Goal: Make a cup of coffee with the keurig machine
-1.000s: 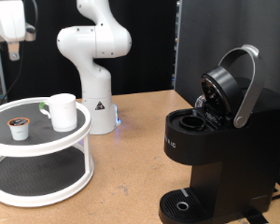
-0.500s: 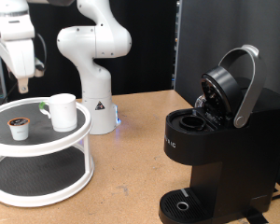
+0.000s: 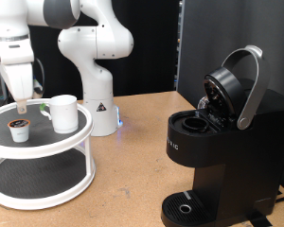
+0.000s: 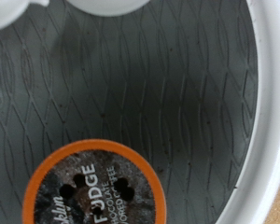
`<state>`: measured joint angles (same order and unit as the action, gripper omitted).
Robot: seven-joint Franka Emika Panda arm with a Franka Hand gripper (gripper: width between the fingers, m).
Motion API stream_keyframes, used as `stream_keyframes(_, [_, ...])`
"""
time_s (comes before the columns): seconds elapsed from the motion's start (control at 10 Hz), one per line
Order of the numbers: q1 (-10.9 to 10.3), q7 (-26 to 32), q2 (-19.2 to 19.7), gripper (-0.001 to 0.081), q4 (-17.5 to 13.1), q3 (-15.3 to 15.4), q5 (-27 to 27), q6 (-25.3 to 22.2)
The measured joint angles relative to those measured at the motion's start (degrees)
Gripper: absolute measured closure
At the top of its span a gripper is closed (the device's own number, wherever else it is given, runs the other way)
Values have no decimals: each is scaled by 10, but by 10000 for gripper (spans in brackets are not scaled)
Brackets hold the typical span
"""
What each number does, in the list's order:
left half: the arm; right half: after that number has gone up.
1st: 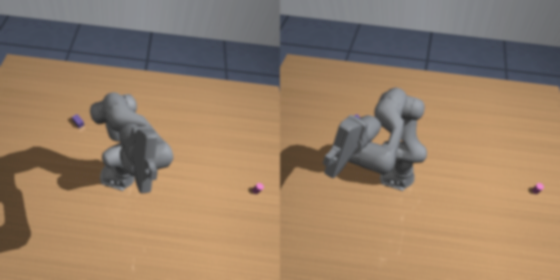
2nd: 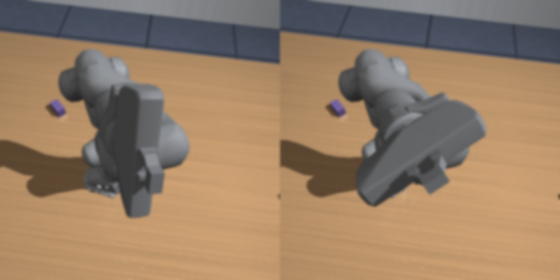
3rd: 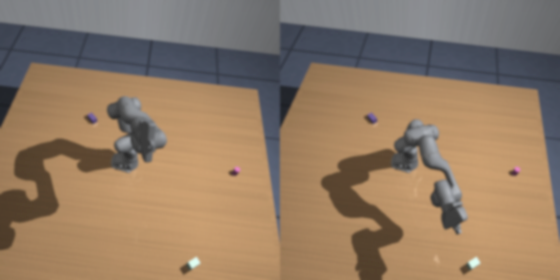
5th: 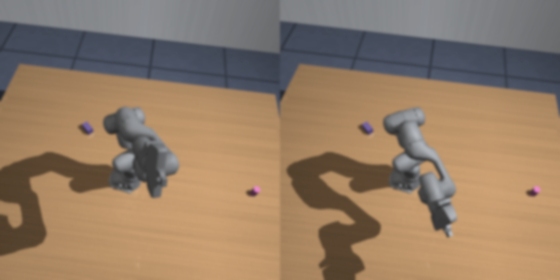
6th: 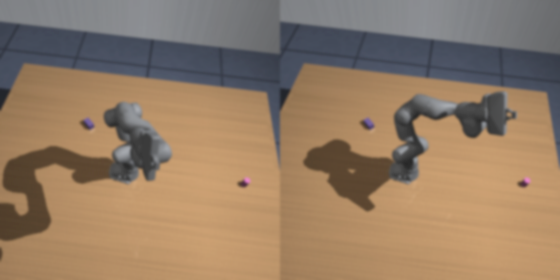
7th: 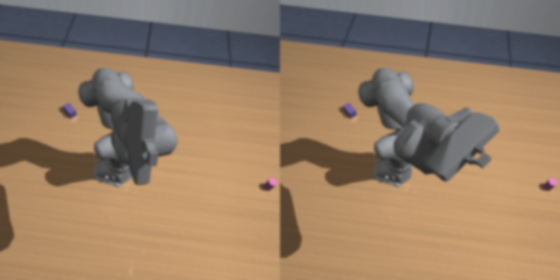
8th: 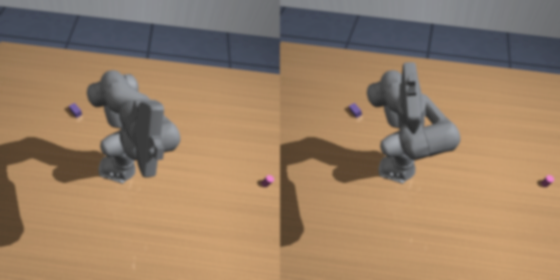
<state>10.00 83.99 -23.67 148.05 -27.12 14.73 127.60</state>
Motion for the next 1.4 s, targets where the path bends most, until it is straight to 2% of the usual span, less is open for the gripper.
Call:
stream_keyframes(0.5, [15,-5,49,-1,43,0,22,111])
stream_keyframes(0.8, [17,-2,67,-1,54,-2,16,142])
stream_keyframes(1.0, [15,20,69,-1,56,-10,-10,147])
stream_keyframes(1.1, [15,37,69,121,56,-14,-27,147])
stream_keyframes(1.2, [15,54,68,121,56,-18,-43,148])
stream_keyframes(1.3, [15,69,67,258,55,-22,-55,148])
stream_keyframes(1.4, [15,78,66,258,54,-24,-63,148])
